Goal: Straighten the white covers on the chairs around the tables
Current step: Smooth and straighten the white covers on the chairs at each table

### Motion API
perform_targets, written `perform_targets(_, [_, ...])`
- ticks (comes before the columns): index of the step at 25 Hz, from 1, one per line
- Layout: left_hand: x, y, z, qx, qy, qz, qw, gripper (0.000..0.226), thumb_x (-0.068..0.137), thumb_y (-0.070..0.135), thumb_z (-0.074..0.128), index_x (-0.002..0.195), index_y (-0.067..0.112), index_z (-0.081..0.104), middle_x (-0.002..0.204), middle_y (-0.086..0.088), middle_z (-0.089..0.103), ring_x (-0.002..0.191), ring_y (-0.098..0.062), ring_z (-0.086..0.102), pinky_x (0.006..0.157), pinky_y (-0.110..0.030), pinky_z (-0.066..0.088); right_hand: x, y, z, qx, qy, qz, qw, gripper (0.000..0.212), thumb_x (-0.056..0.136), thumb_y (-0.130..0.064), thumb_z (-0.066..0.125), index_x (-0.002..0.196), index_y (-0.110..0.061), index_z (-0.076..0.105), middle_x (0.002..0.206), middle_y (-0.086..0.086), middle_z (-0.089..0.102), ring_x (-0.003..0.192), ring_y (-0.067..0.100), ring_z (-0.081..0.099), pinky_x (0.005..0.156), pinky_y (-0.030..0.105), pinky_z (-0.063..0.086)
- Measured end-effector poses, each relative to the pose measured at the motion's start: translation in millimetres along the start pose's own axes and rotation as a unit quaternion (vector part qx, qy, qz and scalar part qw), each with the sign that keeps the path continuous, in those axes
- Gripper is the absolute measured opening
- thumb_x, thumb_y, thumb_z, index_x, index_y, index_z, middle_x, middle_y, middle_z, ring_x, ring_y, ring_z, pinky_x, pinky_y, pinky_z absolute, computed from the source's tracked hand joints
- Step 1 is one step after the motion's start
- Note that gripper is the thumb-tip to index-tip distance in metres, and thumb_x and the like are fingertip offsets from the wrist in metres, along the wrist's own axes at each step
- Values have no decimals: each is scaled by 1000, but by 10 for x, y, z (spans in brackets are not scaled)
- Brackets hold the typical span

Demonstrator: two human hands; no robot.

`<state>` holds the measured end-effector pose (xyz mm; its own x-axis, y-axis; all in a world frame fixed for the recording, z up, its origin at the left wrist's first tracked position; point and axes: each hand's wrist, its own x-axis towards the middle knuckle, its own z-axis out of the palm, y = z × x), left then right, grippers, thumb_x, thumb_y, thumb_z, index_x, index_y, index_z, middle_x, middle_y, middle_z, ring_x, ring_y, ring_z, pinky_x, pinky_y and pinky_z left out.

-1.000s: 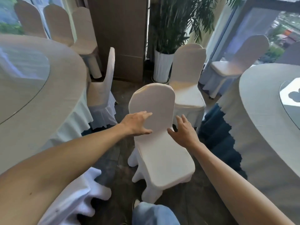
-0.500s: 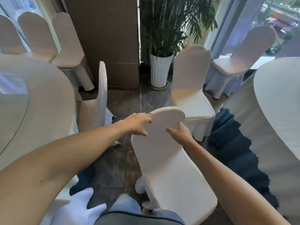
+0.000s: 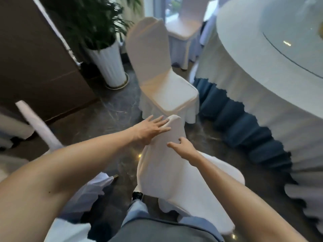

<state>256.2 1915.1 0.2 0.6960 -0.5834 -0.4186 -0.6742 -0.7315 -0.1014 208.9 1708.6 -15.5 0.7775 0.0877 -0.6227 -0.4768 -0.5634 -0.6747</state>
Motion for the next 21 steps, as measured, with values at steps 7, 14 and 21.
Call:
perform_targets(7, [634, -407, 11, 14, 32, 220, 975, 73, 81, 35, 76, 146, 30, 43, 164, -4, 13, 151, -27, -4, 120, -58, 0, -57, -44, 746, 165, -17, 78, 983, 64, 83, -64, 56, 137, -30, 45, 132, -9, 54, 114, 14, 54, 99, 46, 49])
perform_targets(14, [1313, -588, 40, 46, 40, 429, 901, 46, 72, 35, 77, 117, 29, 69, 120, 5, 67, 126, -22, 54, 115, -64, 15, -239, -222, 1275, 69, 100, 105, 987, 101, 71, -63, 70, 149, -29, 17, 142, -8, 39, 125, 17, 46, 103, 41, 43])
perform_targets(21, [1524, -590, -29, 59, 62, 447, 890, 39, 74, 43, 78, 110, 29, 73, 115, 8, 70, 112, -16, 61, 109, -39, 38, -61, -474, 1235, -6, 238, 124, 963, 77, 75, -20, 71, 141, -25, 31, 124, 1, 54, 109, 26, 58, 96, 34, 50])
